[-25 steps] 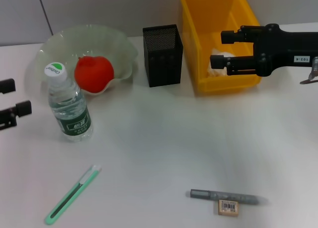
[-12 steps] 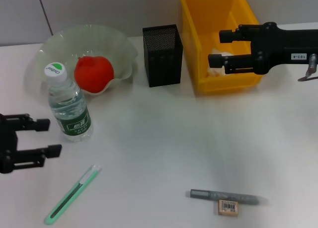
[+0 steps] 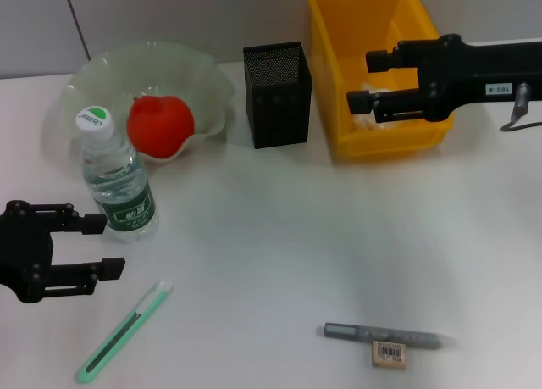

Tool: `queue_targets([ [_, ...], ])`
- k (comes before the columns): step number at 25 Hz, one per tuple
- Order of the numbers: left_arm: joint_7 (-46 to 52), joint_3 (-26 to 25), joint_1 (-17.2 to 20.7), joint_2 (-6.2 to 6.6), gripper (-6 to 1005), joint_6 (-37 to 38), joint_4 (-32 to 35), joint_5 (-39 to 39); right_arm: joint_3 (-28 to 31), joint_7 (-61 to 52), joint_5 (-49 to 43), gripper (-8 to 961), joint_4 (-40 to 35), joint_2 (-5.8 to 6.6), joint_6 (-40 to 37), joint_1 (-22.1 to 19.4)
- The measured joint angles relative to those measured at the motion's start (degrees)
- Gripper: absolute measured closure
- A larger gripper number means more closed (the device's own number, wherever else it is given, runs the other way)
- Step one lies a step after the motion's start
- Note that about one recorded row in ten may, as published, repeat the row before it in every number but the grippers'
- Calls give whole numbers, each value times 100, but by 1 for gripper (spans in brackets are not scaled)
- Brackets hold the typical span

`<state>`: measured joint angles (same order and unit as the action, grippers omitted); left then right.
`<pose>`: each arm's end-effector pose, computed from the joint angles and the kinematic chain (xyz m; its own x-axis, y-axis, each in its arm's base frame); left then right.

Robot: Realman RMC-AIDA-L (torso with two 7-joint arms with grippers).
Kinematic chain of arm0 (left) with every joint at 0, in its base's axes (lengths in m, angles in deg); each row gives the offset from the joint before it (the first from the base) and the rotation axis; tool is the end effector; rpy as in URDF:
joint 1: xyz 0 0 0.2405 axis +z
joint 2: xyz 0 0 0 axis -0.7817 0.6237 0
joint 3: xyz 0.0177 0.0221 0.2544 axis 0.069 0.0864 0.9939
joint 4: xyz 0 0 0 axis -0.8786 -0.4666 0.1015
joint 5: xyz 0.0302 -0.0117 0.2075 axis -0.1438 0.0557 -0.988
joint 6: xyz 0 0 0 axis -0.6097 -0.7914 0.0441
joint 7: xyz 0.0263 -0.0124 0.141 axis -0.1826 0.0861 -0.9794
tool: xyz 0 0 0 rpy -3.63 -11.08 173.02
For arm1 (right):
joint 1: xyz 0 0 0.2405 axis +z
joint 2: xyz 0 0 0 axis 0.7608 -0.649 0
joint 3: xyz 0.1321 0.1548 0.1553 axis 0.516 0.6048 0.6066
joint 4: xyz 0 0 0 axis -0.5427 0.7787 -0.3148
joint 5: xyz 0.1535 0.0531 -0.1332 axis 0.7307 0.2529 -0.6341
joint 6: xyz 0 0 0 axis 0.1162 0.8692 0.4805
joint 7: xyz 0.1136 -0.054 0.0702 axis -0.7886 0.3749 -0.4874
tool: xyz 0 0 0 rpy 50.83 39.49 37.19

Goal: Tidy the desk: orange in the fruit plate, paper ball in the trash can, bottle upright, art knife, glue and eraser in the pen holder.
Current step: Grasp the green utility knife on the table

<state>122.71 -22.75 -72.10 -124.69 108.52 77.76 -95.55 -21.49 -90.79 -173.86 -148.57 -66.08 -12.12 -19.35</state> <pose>-0.2582 0.2890 0.0702 0.9084 0.3083 0.2824 0.3607 -0.9195 -0.1564 0.1945 0.3597 0.0771 0.8501 -0.2355 -0.4710 -0.3929 -0.8793 -0.2694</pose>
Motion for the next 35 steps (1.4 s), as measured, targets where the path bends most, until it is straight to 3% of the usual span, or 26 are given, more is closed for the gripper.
queue_targets([
  [5,22,71,-26,-19,333,-133,-81,-29,236,-156,-4,197,-118,89,-21,49],
  [12,22,85,-61,-1,333,-414,-345,-50,1326,-177,48,197,-35,259,-352,60],
  [18,23,137,-54,-7,333,-450,-356,-113,1678,-431,115,197,196,403,-513,30],
  [30,157,587,-24,-17,332,-662,-369,-188,1648,-446,122,197,218,348,-616,-55],
  [35,391,1016,0,-7,332,-1060,-369,-221,1636,-508,128,197,203,327,-698,-55],
])
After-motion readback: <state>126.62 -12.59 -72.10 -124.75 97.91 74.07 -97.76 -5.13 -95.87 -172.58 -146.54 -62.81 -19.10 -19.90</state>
